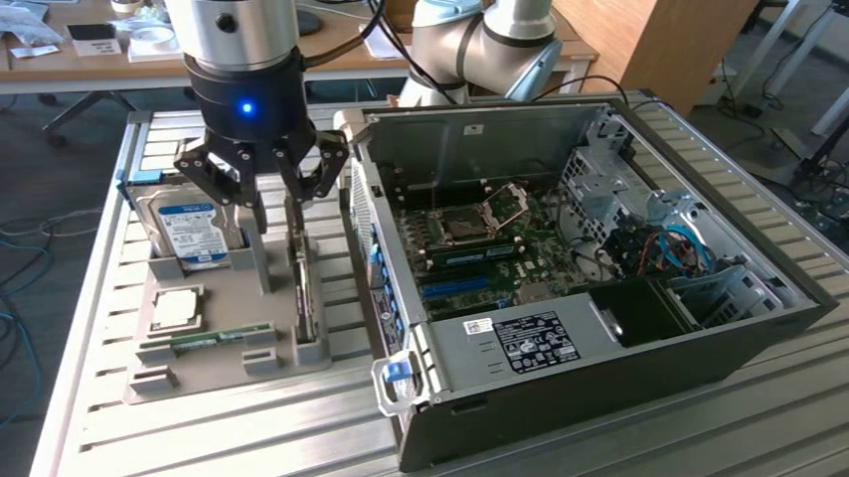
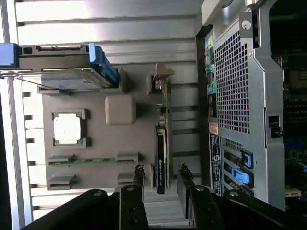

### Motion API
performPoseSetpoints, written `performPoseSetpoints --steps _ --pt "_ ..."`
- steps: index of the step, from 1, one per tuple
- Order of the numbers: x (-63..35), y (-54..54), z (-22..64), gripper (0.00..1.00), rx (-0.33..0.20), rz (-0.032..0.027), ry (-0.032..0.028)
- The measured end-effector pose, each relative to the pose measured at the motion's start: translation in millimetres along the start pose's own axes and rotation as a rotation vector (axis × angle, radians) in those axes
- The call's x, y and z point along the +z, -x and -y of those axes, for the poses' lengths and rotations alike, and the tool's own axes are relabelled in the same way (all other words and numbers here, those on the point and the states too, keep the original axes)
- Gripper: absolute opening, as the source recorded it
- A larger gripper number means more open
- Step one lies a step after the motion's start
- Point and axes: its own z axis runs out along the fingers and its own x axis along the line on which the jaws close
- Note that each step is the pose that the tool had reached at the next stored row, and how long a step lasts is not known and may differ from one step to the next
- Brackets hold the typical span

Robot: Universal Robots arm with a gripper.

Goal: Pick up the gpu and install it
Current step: 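Pick up the gpu and move the gpu toward the slot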

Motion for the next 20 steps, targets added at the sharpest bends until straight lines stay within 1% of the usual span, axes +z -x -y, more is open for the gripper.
performPoseSetpoints --steps 3,9,16,20 --pt "2.4 -0.1 0.1 0.42 0.0 -0.0002 -0.0002" --pt "3.1 -0.1 0.2 0.42 0.0 -0.0002 -0.0002" --pt "10.5 -0.2 0.5 0.42 0.0 -0.0002 -0.0002" --pt "12.9 -0.3 0.6 0.42 0.0 -0.0001 -0.0001"
